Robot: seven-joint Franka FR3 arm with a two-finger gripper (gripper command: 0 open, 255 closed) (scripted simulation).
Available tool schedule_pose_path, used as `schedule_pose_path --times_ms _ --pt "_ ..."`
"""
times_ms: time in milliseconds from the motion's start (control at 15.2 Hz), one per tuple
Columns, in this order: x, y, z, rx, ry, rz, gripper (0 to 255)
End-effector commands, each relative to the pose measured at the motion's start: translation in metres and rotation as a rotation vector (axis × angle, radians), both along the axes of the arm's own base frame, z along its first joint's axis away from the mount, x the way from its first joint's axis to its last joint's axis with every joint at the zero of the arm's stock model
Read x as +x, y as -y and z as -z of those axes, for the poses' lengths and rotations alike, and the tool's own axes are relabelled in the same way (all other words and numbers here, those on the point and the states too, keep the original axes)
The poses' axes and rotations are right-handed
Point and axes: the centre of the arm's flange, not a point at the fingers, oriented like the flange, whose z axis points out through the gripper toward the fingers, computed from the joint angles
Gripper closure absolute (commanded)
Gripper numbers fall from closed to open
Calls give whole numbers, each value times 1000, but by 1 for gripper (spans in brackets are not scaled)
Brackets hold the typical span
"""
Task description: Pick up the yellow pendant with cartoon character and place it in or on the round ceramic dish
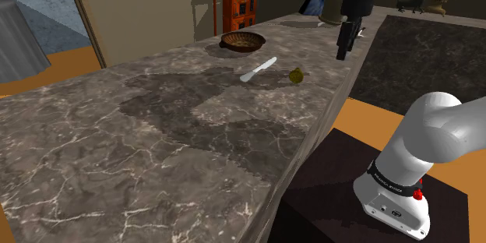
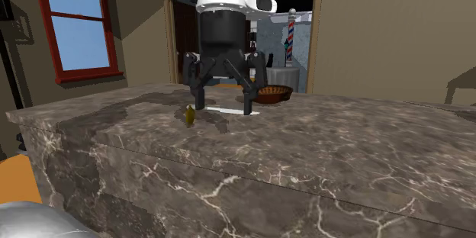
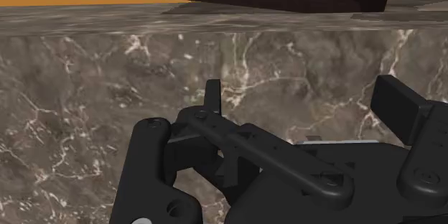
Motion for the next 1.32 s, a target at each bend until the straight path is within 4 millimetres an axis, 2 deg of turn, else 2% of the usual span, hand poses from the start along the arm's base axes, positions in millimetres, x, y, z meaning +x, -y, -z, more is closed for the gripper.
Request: schedule_pose_path --times_ms 0,198,396,594,858,924,1254 --pt "0 0 0 0 0 0 0" --pt "-10 -47 1 -60 82 206 0" --pt "-11 -95 6 -120 164 412 0" --pt "-1 -142 13 -180 245 618 0" --pt "28 -198 24 -260 355 893 0" --pt "31 -203 25 -266 364 917 0" --pt "34 -194 50 -266 364 917 0"
